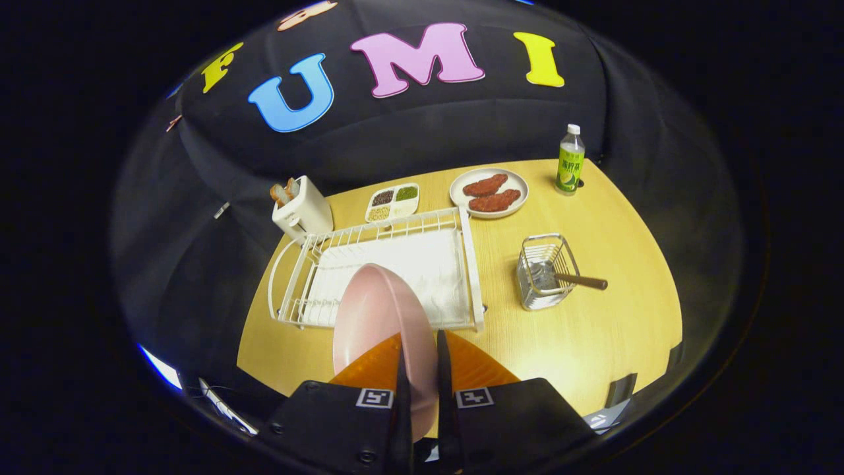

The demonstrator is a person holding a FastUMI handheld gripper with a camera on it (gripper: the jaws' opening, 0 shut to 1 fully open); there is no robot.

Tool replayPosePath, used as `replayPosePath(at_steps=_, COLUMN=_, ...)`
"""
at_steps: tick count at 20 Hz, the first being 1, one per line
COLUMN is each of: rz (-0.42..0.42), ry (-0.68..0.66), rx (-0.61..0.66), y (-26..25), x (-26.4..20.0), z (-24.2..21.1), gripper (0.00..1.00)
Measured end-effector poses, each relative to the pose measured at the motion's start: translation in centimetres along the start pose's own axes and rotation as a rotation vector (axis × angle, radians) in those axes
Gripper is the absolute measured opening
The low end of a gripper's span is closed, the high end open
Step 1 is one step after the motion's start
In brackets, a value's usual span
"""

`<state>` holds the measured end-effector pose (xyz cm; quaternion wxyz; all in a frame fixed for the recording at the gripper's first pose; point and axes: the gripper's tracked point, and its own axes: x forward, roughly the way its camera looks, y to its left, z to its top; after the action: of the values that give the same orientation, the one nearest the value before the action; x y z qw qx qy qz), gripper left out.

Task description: Take the plate from the dish rack, then take the spoon from the basket and place it into the plate.

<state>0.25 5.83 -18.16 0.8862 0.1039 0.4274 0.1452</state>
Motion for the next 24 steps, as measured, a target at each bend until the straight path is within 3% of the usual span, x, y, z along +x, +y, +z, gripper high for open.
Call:
replayPosePath(at_steps=4, rz=0.070, ry=0.068, rx=0.021, y=-1.7, x=0.8, z=-5.0, gripper=0.20)
replayPosePath(at_steps=9, rz=0.142, ry=0.136, rx=0.055, y=-4.4, x=5.0, z=-9.9, gripper=0.19)
replayPosePath(at_steps=15, rz=0.203, ry=0.179, rx=0.117, y=-5.7, x=8.4, z=-11.7, gripper=0.20)
replayPosePath(at_steps=18, rz=0.180, ry=0.168, rx=0.081, y=-7.3, x=8.9, z=-12.2, gripper=0.27)
replayPosePath(at_steps=19, rz=0.186, ry=0.161, rx=0.074, y=-7.6, x=8.5, z=-12.0, gripper=0.32)
replayPosePath(at_steps=21, rz=0.198, ry=0.138, rx=0.059, y=-8.1, x=8.2, z=-11.6, gripper=0.61)
replayPosePath(at_steps=22, rz=0.190, ry=0.119, rx=0.039, y=-8.7, x=7.9, z=-11.2, gripper=0.81)
replayPosePath(at_steps=24, rz=0.163, ry=0.051, rx=-0.012, y=-10.3, x=6.8, z=-9.7, gripper=0.98)
